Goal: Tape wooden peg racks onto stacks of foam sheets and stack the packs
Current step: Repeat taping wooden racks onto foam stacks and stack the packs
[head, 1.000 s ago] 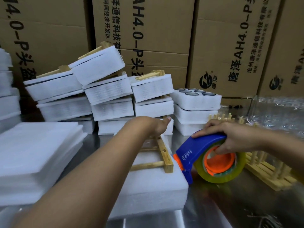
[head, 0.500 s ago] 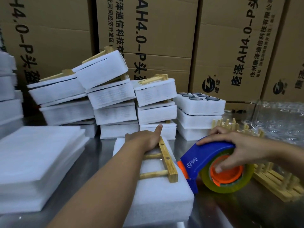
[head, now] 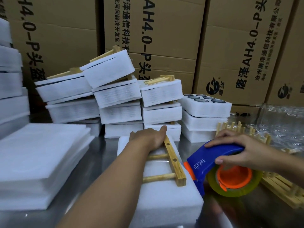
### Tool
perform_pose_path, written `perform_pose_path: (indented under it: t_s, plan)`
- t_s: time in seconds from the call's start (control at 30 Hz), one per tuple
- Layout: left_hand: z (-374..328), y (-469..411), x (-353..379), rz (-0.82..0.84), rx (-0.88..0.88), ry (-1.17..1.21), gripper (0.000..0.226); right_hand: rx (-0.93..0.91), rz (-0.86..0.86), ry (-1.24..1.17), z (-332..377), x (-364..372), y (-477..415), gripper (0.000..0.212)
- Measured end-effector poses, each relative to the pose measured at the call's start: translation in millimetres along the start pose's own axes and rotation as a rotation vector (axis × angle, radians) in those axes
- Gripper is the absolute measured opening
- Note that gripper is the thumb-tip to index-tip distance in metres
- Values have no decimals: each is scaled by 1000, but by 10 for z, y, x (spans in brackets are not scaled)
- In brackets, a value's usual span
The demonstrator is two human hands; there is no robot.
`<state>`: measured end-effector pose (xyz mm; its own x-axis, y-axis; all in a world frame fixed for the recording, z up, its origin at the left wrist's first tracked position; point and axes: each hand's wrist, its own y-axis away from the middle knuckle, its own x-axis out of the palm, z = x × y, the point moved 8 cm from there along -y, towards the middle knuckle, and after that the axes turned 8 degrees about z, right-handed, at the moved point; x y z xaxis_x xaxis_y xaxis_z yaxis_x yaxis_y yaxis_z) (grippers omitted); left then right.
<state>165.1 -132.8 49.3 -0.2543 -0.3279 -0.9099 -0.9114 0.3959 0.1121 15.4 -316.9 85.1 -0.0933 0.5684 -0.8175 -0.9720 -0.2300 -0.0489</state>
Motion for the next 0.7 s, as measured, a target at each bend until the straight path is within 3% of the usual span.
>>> perform_pose_path:
  t_s: [0.27, 0.57, 0.7]
  plan:
    - [0, 64, -125, -96, 10, -22, 87, 23, -38, -56, 11, -5, 10, 43]
    - [-1, 109, -193, -155, 9, -33, 91, 58, -22, -31, 1, -35, -65, 42]
    - [-17, 179, -289, -255, 23, -33, 91, 87, -5, 17, -14, -63, -111, 41]
